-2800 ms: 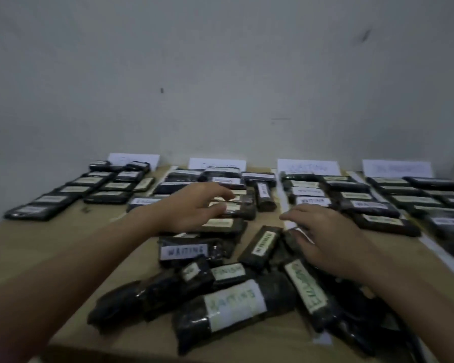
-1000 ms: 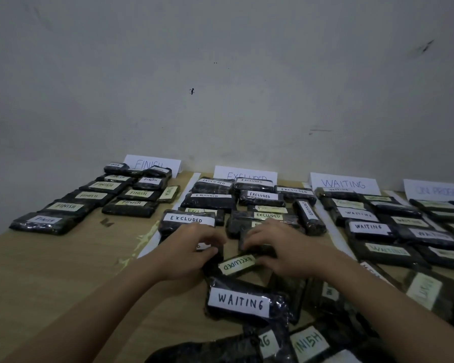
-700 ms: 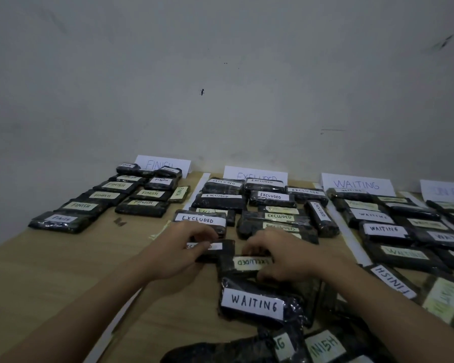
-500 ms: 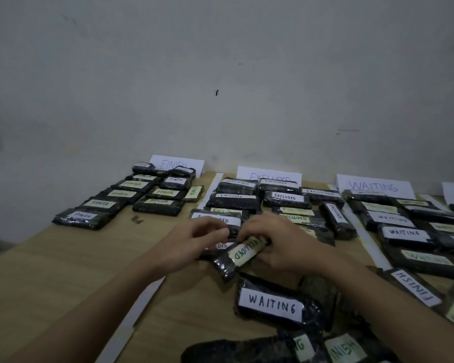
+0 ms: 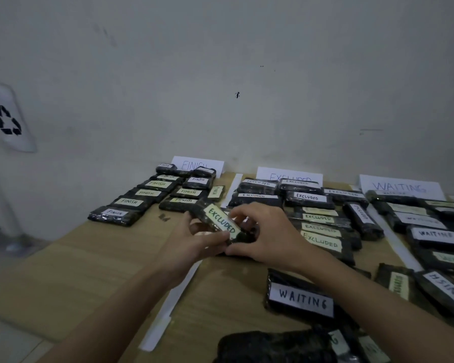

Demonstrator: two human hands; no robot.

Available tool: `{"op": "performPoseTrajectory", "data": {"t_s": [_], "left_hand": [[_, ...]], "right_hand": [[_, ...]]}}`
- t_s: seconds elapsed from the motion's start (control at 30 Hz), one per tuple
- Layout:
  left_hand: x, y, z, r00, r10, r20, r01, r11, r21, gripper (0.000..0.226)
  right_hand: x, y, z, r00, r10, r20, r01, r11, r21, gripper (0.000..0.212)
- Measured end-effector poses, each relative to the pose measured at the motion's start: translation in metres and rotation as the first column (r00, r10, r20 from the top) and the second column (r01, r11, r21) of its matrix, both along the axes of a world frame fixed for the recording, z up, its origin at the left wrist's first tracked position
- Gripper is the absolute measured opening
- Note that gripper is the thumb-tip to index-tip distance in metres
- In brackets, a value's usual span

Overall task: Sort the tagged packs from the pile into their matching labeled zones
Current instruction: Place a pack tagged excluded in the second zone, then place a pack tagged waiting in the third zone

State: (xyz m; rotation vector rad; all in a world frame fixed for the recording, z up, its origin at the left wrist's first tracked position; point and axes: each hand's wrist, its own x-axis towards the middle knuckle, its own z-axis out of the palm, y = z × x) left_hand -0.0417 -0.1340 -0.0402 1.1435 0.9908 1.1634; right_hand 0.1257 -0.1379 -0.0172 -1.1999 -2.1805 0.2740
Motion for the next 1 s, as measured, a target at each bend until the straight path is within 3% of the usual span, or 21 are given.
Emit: {"op": "performPoseTrajectory", "data": {"t_s": [0.07, 0.17, 0.23, 0.37, 0.5, 0.73, 0.8, 0.9, 1.0], "left_hand": [[-0.004, -0.002, -0.005, 0.997, 0.027, -0.068, -0.026, 1.000, 0.006, 0.048], [-0.013, -0.001, -0.008, 0.940, 0.240, -0.243, -0.219, 0.969, 0.110, 0.038], [-0.016, -0.001, -0.007, 0.905, 0.317, -0.283, -0.277, 0.945, 0.174, 0.034], [-0.007, -0.007, -0.008, 0.880, 0.280, -0.383, -0.179, 0.943, 0.280, 0.026], [0.007, -0.009, -0.008, 0.880, 0.201, -0.431, -0.042, 0.936, 0.351, 0.021], [0.031, -0.012, -0.010, 0.879, 0.109, -0.465, 0.075, 0.930, 0.361, 0.018], [0.039, -0.013, -0.010, 0.883, 0.084, -0.461, 0.099, 0.928, 0.360, 0.017], [0.051, -0.015, -0.009, 0.908, 0.016, -0.420, 0.133, 0.937, 0.323, 0.013], [0.063, -0.018, -0.006, 0.921, -0.047, -0.388, 0.170, 0.942, 0.289, 0.012]], "right_hand": [[0.002, 0.001, -0.003, 0.998, -0.026, 0.052, 0.030, 0.997, -0.067, 0.044], [0.010, 0.001, -0.007, 0.988, 0.009, 0.154, 0.025, 0.976, -0.218, 0.041], [0.011, 0.003, -0.012, 0.969, 0.030, 0.245, 0.042, 0.958, -0.285, 0.041], [0.006, 0.004, -0.015, 0.928, 0.052, 0.370, 0.069, 0.949, -0.306, 0.042], [0.025, -0.006, -0.002, 0.954, -0.006, 0.300, 0.094, 0.955, -0.280, 0.037], [0.077, -0.041, 0.008, 0.878, 0.040, 0.477, 0.224, 0.846, -0.484, 0.051], [0.085, -0.044, 0.004, 0.915, 0.022, 0.403, 0.198, 0.845, -0.496, 0.046], [0.095, -0.043, 0.003, 0.985, -0.086, 0.153, 0.146, 0.886, -0.441, 0.035], [0.106, -0.040, 0.002, 0.975, -0.210, -0.079, 0.167, 0.915, -0.367, 0.026]]}}
